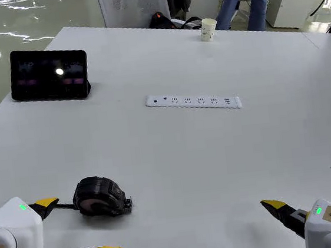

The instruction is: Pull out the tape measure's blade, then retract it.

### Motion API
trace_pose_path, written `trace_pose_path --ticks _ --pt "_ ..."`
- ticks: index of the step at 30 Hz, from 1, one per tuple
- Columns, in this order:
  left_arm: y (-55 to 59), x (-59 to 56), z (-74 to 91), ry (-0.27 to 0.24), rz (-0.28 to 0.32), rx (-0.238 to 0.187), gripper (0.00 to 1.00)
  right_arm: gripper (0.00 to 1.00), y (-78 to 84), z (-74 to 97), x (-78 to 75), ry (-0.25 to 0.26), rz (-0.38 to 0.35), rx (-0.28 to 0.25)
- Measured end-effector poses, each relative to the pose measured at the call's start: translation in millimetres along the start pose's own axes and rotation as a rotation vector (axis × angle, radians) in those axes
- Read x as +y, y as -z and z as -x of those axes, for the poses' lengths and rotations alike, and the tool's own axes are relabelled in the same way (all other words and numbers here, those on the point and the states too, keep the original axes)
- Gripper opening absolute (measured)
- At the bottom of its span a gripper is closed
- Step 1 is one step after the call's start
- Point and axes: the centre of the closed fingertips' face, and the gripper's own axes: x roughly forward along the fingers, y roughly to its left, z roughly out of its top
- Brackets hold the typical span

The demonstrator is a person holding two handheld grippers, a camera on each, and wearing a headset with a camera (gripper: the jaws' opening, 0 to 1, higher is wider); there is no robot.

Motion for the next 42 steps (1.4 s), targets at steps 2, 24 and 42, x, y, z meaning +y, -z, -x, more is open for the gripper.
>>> trace_pose_path --ticks 2,24,42 --pt "-1.0 -0.8 0.7 0.004 -0.004 -0.006 0.94 0.92 -0.3 2.5 1.0 0.004 -0.003 -0.003" --pt "-4.7 -13.9 13.1 0.019 0.003 -0.044 0.99 0.99 -3.5 11.9 5.6 0.042 -0.031 -0.045" --pt "-5.1 -15.3 15.8 0.034 -0.01 -0.047 0.98 0.99 -4.4 13.3 8.1 0.036 -0.04 -0.055"
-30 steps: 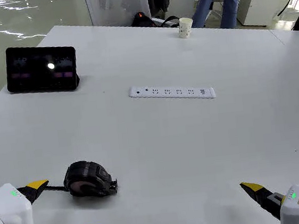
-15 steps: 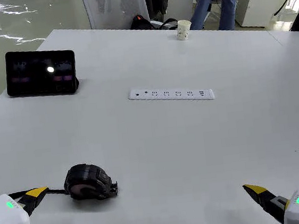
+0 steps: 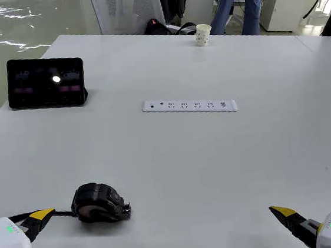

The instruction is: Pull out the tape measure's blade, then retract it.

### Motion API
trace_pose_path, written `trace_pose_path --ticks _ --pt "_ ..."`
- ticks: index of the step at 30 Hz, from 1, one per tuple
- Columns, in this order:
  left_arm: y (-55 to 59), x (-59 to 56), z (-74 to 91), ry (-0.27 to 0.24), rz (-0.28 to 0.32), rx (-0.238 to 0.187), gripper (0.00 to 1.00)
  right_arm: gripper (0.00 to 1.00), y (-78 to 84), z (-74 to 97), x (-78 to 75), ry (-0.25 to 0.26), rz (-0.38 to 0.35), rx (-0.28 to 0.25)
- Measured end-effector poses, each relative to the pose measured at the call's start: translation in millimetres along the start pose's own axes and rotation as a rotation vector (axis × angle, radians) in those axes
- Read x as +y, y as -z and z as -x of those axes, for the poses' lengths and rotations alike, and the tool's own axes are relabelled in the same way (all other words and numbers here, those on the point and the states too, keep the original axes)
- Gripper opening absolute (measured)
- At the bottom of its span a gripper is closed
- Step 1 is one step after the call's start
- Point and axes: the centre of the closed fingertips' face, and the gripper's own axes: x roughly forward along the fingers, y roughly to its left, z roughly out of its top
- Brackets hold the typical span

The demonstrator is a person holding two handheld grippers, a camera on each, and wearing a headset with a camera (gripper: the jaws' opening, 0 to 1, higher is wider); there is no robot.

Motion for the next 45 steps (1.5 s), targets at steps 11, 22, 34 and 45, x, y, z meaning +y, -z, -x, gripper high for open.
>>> trace_pose_path --ticks 11,22,34,45 --pt "-3.8 7.1 3.0 -0.017 0.016 -0.014 0.94 0.99 -1.5 0.2 0.4 0.0 -0.002 0.0" --pt "-2.5 4.8 2.2 0.006 0.018 -0.012 0.99 0.99 -1.2 1.5 -1.0 0.003 -0.002 0.001" --pt "-2.3 4.7 2.9 0.019 0.024 -0.008 0.99 0.99 -0.4 1.9 -1.3 0.005 -0.003 0.003" --pt "-0.6 2.3 3.3 0.04 0.047 -0.003 0.99 0.99 -0.4 2.2 -1.5 0.006 -0.002 0.005"
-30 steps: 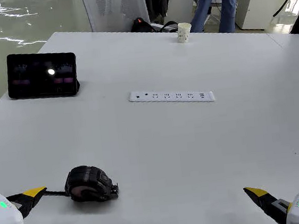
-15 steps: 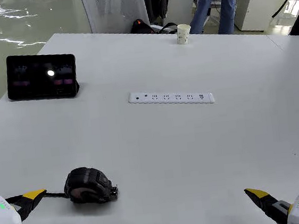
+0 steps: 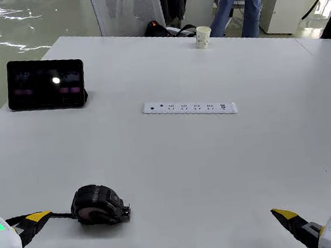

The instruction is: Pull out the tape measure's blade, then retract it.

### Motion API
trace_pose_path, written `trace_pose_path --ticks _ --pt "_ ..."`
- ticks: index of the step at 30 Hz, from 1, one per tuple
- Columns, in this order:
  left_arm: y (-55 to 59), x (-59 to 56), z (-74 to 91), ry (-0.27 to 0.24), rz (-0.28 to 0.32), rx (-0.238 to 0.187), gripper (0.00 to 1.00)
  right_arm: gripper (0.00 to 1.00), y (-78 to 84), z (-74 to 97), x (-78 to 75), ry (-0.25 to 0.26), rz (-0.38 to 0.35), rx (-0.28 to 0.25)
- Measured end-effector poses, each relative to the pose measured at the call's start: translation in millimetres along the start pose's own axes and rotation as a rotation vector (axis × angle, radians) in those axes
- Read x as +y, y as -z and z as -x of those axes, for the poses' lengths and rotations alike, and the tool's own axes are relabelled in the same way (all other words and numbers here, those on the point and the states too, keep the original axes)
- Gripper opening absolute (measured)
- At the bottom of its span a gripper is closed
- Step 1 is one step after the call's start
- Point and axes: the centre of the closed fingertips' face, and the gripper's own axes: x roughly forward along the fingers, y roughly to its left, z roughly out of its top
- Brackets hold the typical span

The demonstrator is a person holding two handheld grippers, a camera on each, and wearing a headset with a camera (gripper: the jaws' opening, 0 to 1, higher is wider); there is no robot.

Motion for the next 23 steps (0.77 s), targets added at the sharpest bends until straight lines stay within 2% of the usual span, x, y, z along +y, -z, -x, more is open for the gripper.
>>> trace_pose_path --ticks 11,13,23 --pt "-1.8 2.7 0.9 0.011 0.014 -0.001 0.99 0.99 -0.6 0.3 -0.8 0.002 0.001 0.0" --pt "-2.5 4.6 1.2 -0.001 0.002 -0.004 0.99 0.99 -0.7 0.4 -0.4 0.001 0.001 0.0" --pt "-1.8 2.8 2.4 0.008 -0.006 -0.003 0.99 0.99 -1.9 0.8 -1.0 0.001 0.002 -0.002"
